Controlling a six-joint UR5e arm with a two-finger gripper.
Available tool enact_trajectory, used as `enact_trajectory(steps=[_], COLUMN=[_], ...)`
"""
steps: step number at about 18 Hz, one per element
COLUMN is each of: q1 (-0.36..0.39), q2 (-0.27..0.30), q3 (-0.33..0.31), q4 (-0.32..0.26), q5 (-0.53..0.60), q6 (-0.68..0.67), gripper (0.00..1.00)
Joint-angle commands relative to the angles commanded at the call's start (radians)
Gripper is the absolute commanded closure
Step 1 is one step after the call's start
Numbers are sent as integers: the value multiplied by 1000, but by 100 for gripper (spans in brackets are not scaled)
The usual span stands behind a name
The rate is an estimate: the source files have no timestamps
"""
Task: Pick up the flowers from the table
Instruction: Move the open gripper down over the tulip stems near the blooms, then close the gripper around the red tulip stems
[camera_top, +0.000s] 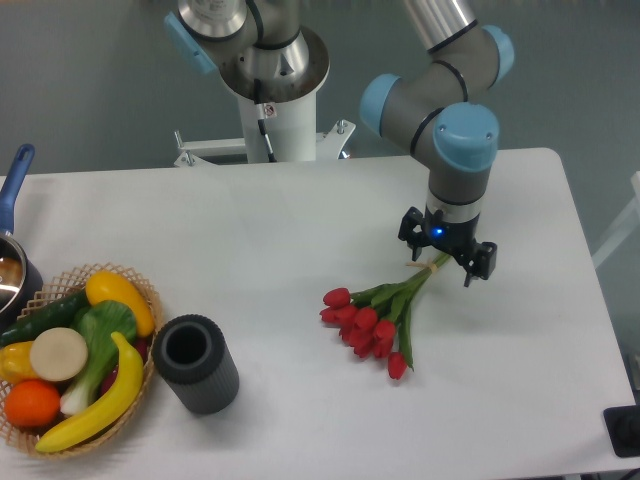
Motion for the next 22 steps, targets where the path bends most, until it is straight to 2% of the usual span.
enact_trajectory(steps=[4,10,21,22], q1=[-23,-57,-92,-92], q2=[-11,-72,-109,-121], q3=[-11,9,20,27], q4=[0,9,23,25], q5=[-42,-42,-35,-35], q6=[-26,-28,-60,-58], gripper=[0,0,0,4])
